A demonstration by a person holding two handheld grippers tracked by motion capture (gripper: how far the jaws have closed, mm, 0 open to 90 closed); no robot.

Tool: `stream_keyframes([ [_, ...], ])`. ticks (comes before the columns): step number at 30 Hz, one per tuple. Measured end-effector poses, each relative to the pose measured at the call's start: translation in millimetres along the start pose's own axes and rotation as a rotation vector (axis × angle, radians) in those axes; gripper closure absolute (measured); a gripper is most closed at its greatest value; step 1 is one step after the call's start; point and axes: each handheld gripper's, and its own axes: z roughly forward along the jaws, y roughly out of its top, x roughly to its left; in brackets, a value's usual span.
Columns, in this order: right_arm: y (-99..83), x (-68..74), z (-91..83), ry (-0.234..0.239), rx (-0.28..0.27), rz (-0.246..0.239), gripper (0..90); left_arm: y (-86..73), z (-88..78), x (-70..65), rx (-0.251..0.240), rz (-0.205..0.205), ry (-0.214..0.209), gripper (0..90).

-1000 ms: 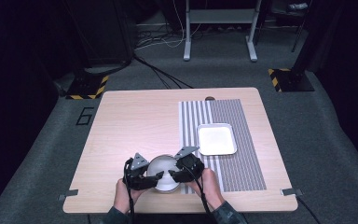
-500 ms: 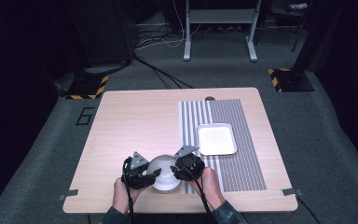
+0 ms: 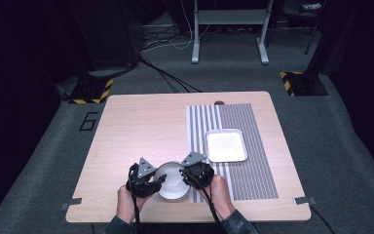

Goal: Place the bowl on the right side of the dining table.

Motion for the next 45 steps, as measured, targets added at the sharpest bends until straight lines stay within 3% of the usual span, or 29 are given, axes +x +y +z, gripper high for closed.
stream_keyframes([
  [5,2.5,2.3,-2.1,-0.023,-0.004,-0.031,73.1,-0.1,-2.5,-1.7,-0.030,-0.007,0.023,64.2],
  [16,4.1,5.9,-4.6,-0.062,-0.041,-0.061,78.2,4.4,-5.2,-6.3,-0.060,0.041,0.068,68.8],
  [21,5.7,6.9,-5.5,-0.071,-0.040,-0.076,80.1,9.1,-8.8,-13.0,-0.101,0.082,0.124,74.8],
  [25,8.3,6.5,-7.4,-0.059,-0.063,-0.063,81.6,11.6,-10.8,-9.7,-0.093,0.086,0.099,80.2],
  [32,9.4,7.0,-7.8,-0.056,-0.067,-0.063,81.7,13.1,-14.9,-10.6,-0.123,0.105,0.102,83.0],
  [45,16.3,6.4,-19.8,-0.070,-0.107,-0.080,81.5,23.0,-25.7,-10.5,-0.158,0.115,0.097,83.2],
])
